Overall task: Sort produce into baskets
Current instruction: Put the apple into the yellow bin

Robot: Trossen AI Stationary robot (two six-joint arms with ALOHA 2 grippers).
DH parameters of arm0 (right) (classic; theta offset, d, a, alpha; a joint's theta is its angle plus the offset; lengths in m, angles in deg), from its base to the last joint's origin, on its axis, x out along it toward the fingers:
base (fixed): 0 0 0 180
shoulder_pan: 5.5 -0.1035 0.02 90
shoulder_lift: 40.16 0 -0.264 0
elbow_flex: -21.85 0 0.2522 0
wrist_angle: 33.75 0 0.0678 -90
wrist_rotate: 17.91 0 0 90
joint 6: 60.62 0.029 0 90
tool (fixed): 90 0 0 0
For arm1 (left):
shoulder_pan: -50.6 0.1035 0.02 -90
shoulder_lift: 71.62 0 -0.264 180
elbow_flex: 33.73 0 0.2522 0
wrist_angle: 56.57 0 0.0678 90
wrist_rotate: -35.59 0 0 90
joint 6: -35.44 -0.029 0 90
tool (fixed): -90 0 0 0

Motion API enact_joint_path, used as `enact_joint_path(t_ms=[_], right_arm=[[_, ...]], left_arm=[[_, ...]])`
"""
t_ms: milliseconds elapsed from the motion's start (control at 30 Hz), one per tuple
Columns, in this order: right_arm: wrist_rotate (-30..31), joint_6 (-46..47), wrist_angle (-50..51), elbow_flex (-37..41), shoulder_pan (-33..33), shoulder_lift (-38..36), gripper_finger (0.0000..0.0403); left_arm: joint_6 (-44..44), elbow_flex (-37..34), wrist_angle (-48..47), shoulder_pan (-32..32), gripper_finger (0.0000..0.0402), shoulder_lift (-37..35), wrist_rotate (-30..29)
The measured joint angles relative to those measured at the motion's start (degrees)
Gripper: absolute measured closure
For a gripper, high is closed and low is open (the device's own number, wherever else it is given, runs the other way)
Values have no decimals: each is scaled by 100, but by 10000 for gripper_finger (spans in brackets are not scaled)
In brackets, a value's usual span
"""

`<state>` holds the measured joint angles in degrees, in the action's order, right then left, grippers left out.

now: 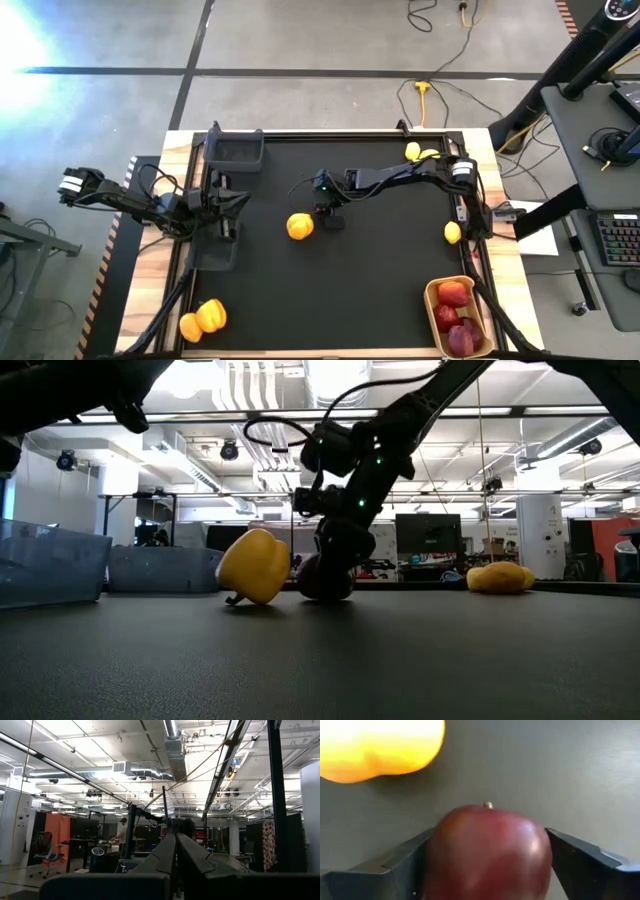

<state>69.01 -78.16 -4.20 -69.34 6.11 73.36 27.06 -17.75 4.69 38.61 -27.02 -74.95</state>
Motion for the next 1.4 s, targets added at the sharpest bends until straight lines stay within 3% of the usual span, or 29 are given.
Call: enact_joint_path(t_ms=[233, 433, 567, 733, 833, 1033, 1200, 1400], right_arm=[[328, 1107, 1337, 0, -80, -742, 145], [209, 3313, 3666, 0, -748, -2032, 150], [108, 5541, 5074, 28, -1767, -2858, 150], [107, 8594, 5584, 205, -3451, -3517, 148], [41, 10223, 5828, 240, -4415, -3598, 146], [-891, 12792, 5987, 249, -5779, -3382, 145], [-883, 13499, 5852, 252, -6210, -3022, 139], [-918, 12922, 6153, 328, -6015, -2671, 137]], left_arm=[[-9, 0, -3, 0, 401, 0, -3], [-91, 0, -6, 0, 401, 35, -4], [-283, 0, -4, 15, 401, 108, -10], [-522, 0, 355, 28, 402, 158, -15], [-695, 0, 604, 37, 401, 182, -13], [-957, 0, 925, 121, 401, 259, -10], [-914, 2, 1052, 199, 401, 336, -3], [-914, 2, 1154, 199, 401, 433, 51]])
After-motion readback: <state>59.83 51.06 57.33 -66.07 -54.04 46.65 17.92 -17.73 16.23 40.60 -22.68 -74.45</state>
